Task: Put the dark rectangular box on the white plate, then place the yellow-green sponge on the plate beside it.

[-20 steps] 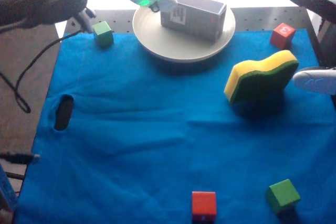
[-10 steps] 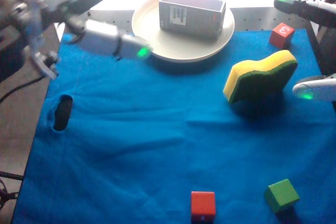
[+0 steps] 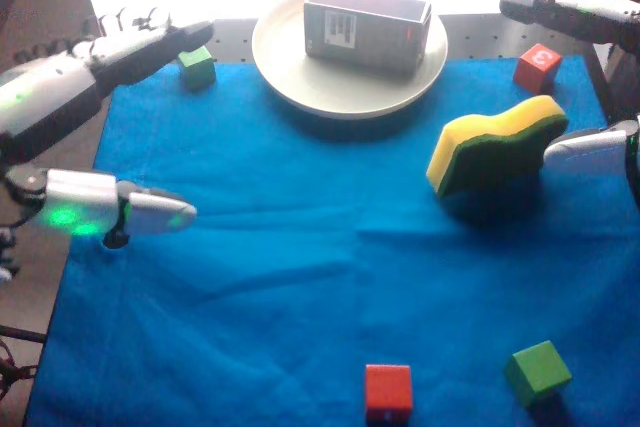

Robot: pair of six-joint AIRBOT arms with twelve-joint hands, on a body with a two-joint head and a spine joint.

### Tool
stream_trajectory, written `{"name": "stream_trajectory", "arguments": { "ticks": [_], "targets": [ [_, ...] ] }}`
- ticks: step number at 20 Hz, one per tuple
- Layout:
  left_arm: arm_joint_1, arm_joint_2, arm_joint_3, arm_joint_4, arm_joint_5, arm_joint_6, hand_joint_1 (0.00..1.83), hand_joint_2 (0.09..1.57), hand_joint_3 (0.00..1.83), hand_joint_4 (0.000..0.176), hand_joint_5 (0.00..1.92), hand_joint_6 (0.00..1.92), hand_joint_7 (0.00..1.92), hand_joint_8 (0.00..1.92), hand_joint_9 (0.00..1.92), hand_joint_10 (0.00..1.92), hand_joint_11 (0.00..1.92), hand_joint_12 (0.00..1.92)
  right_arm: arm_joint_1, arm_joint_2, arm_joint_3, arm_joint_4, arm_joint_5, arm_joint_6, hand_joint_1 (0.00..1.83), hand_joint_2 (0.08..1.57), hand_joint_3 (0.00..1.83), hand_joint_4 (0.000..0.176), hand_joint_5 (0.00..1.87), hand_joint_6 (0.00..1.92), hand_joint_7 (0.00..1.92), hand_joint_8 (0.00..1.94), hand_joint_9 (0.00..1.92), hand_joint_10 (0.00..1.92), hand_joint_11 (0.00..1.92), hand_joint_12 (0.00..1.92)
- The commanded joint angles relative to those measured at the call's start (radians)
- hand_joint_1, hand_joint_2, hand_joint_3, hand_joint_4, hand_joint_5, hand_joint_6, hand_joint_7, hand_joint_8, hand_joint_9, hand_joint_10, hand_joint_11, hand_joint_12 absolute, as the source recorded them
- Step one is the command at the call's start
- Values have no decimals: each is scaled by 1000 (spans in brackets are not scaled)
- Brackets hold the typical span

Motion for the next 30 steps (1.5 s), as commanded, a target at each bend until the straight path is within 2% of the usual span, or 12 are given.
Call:
{"name": "stream_trajectory", "arguments": {
  "ticks": [1,4,6,7,12,16,17,19,25,26,28,30],
  "targets": [
    [-2,7,-7,-22,-147,-3,826,849,0,121,25,2,0,0,0,0,0,0,24,-10,11,16,66,17,738,864,0,104,175,7,226,7,153,12,70,38],
    [18,7,-18,-39,-172,-3,866,856,0,137,33,4,11,4,0,0,0,0,47,-27,49,-44,13,51,741,885,14,50,160,0,219,0,167,0,82,58],
    [19,5,-20,-39,-173,-3,887,840,0,124,40,6,10,3,0,0,0,0,48,-30,55,-49,2,51,789,900,15,92,147,1,185,0,128,0,24,36],
    [19,4,-20,-40,-172,-4,890,844,0,118,36,3,10,3,0,0,0,0,50,-34,61,-54,-7,51,750,914,19,81,161,6,209,10,136,4,28,40],
    [38,1,-24,-52,-184,-9,897,859,1,108,47,5,15,2,0,0,0,0,115,-84,103,-137,-92,51,903,924,0,0,469,1,453,1,406,6,95,745],
    [39,-7,-24,-54,-186,-12,887,883,10,117,43,2,3,0,0,0,0,0,122,-97,110,-143,-96,51,1105,951,0,0,833,56,949,74,869,104,326,1068],
    [39,-7,-24,-54,-187,-13,900,887,10,130,41,1,8,2,0,0,0,0,123,-98,110,-143,-96,51,1206,1066,6,0,926,759,1039,789,975,298,440,1312],
    [41,-9,-24,-56,-189,-17,910,880,6,130,51,5,16,5,0,0,0,0,123,-97,110,-143,-96,51,1235,1107,0,0,991,858,1000,1127,873,1163,683,1541],
    [52,-14,-24,-64,-208,-27,887,882,5,146,52,3,10,2,0,0,0,0,167,-100,97,-132,-80,51,1235,1094,0,0,960,984,1086,913,931,994,724,1340],
    [54,-14,-26,-67,-222,-29,888,883,4,139,36,0,1,0,0,0,0,0,177,-107,99,-103,-50,51,1228,1098,0,20,1017,904,1011,1012,862,977,661,1351],
    [54,-14,-27,-72,-239,-29,873,869,0,129,34,0,0,0,0,0,0,0,186,-122,108,-60,-26,50,1228,1104,1,17,1013,904,987,1052,838,978,640,1318],
    [54,-13,-30,-77,-262,-29,847,854,0,143,44,4,9,3,0,0,0,0,216,-156,133,-38,-24,50,1359,1138,2,0,907,1124,914,1075,830,1243,654,1236]
  ]
}}
